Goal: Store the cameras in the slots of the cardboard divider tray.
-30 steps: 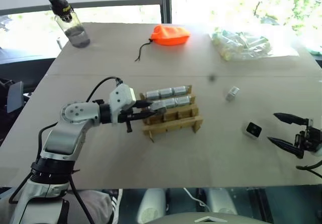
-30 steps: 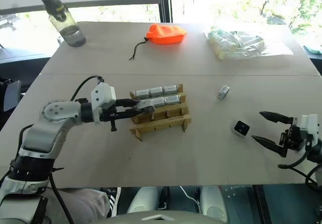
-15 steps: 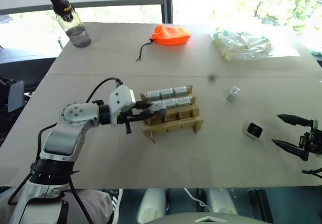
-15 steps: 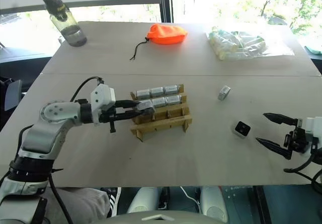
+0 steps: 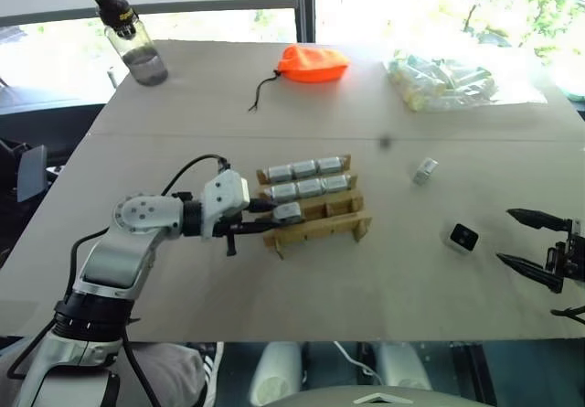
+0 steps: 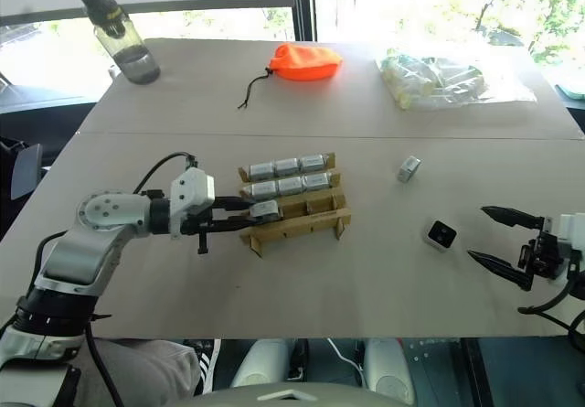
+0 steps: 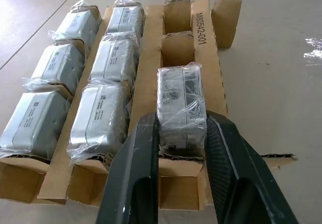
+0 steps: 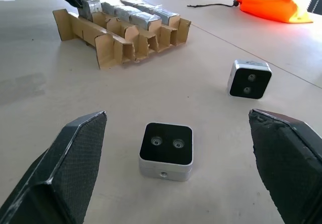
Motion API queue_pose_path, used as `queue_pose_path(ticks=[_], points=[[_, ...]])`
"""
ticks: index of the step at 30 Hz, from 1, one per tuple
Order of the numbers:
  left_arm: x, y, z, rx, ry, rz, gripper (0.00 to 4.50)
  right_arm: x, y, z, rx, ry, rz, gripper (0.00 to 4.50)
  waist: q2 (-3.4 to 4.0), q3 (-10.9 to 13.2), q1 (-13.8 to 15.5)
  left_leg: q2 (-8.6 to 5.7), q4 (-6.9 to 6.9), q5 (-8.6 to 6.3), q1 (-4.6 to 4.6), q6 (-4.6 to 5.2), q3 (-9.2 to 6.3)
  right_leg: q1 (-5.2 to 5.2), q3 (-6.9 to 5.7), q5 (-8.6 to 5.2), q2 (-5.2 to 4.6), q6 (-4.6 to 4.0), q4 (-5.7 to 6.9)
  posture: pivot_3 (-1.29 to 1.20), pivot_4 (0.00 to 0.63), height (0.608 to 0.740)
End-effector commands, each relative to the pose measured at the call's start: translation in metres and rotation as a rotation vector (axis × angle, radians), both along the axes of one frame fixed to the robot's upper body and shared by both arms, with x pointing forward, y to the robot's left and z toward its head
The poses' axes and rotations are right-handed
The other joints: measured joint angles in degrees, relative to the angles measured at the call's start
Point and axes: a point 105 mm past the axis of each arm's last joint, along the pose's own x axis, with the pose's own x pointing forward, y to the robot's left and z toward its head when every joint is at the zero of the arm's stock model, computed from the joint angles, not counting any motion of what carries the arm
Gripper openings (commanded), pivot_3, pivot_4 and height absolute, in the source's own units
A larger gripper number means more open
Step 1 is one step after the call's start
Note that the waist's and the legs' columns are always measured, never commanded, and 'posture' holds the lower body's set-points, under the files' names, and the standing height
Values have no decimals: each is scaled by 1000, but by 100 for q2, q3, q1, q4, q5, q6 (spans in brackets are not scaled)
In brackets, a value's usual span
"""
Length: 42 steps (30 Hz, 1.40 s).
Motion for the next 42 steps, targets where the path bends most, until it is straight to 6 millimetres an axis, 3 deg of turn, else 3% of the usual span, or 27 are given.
queue_pose_path(ticks=[1, 4, 10, 12, 22, 27, 36, 42], points=[[1, -2, 5, -17, -10, 4, 694, -5, 0, 10, -24, -52, 52, 4476, 0, 0, 0, 0, 0, 0, 0, 0, -1, 0, 0, 0, 0, 0, 0, 0, 150, 726], [-1, 3, -2, -14, 49, 6, 694, -5, -1, 10, -24, -52, 48, 4476, 0, 0, -1, 0, 0, 0, 0, 0, -1, 0, 0, 0, 0, 0, 0, 0, 150, 726], [-3, 3, 1, -31, 51, 5, 3377, -4, -2, 11, -27, -49, 46, 4500, 1, -1, -4, 1, 0, 0, 2, 0, 2, 0, -1, 0, 0, 0, 0, 0, 150, 726], [-12, -1, 7, -49, 83, -33, 4267, -5, -1, 7, -26, -21, 49, 4500, 1, -1, -4, 1, 0, 0, 2, 0, 1, 0, 0, 0, 0, 0, 0, 0, 150, 726], [-26, -15, 49, -163, 46, -85, 4267, -10, 18, -20, 35, 104, -61, 4500, 4, -3, 6, 3, 0, 0, -3, -1, -11, 1, 6, 0, -3, 0, 1, 0, 150, 726], [-32, -19, 49, -141, 50, -106, 4267, 2, 31, -30, 1, 90, -169, 4500, 4, -3, -18, 1, 1, 0, 4, -1, 3, 1, 8, -1, 2, 1, 2, 0, 150, 726], [-32, -21, 47, -143, 40, -103, 4267, 21, 28, -36, -58, 60, -318, 4500, 6, -4, 1, 1, 0, 1, 1, -3, -2, 0, 7, -1, 6, 1, 2, 0, 150, 726], [-33, -20, 46, -138, 32, -99, 4267, 16, 33, -51, -49, 155, -276, 4500, 6, -3, -4, 0, 0, 1, 0, -2, 0, 0, 7, -1, 7, 1, -2, 0, 150, 726]])
